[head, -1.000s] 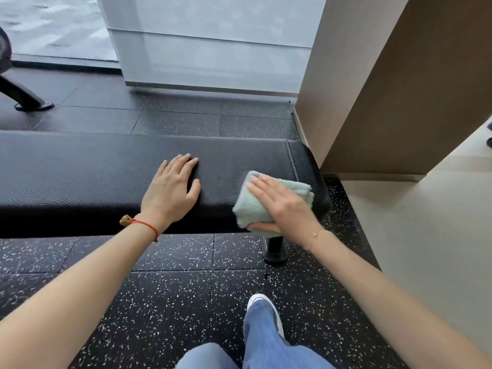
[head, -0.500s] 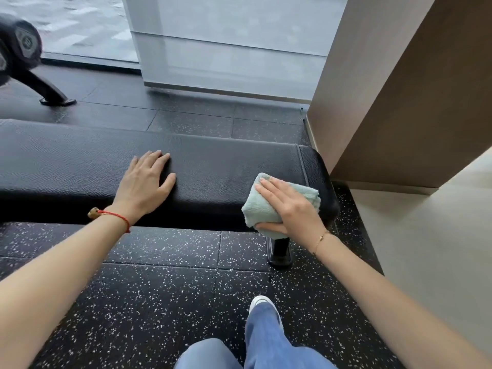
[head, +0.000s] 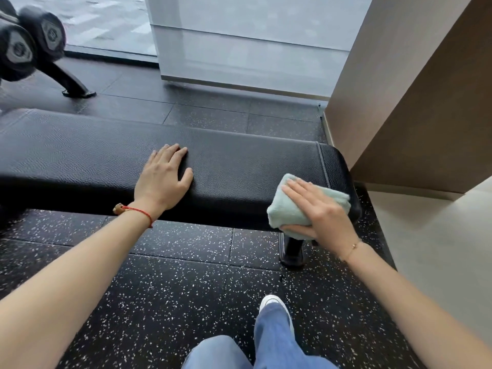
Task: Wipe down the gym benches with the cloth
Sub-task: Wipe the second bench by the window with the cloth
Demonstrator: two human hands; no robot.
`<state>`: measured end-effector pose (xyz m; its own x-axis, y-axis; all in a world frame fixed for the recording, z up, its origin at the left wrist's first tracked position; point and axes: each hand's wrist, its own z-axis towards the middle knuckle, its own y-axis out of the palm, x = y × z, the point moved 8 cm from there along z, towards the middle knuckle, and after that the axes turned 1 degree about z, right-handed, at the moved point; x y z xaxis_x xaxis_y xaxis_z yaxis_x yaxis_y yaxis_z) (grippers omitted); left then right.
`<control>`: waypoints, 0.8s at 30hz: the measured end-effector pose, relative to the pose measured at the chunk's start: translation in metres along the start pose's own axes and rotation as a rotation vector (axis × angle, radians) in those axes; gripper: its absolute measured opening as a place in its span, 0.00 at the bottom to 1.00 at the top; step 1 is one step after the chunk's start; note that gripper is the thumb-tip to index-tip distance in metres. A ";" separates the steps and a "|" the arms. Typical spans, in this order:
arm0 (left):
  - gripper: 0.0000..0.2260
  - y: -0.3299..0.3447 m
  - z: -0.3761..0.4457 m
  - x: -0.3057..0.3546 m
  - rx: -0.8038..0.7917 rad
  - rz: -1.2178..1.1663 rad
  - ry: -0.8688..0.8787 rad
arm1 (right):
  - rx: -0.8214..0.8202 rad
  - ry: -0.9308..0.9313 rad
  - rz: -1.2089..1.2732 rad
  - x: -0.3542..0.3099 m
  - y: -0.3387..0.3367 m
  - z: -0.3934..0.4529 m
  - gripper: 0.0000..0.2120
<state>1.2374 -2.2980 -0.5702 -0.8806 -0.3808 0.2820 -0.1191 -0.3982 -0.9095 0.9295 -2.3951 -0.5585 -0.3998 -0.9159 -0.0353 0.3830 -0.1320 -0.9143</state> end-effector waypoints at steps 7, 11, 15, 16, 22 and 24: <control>0.24 0.000 0.000 0.002 -0.004 0.001 -0.009 | -0.141 -0.148 0.068 -0.116 0.057 0.092 0.38; 0.24 -0.001 0.000 -0.001 -0.014 0.004 0.007 | -0.110 -0.164 0.064 -0.085 0.041 0.062 0.36; 0.24 0.000 -0.002 0.000 0.001 0.008 -0.013 | 0.008 -0.029 0.024 -0.009 0.007 0.001 0.38; 0.24 0.000 -0.002 0.000 0.006 0.012 -0.019 | 0.018 -0.014 0.011 -0.002 0.005 -0.003 0.38; 0.24 0.001 0.000 0.002 0.011 0.022 -0.025 | -0.088 -0.176 0.013 -0.086 0.041 0.069 0.40; 0.24 0.000 -0.001 0.001 0.009 0.007 -0.015 | -0.122 -0.196 0.067 -0.119 0.056 0.094 0.40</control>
<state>1.2365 -2.2976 -0.5699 -0.8745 -0.3956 0.2805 -0.1089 -0.4034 -0.9085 1.0773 -2.3290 -0.5674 -0.2027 -0.9788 -0.0296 0.2950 -0.0322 -0.9550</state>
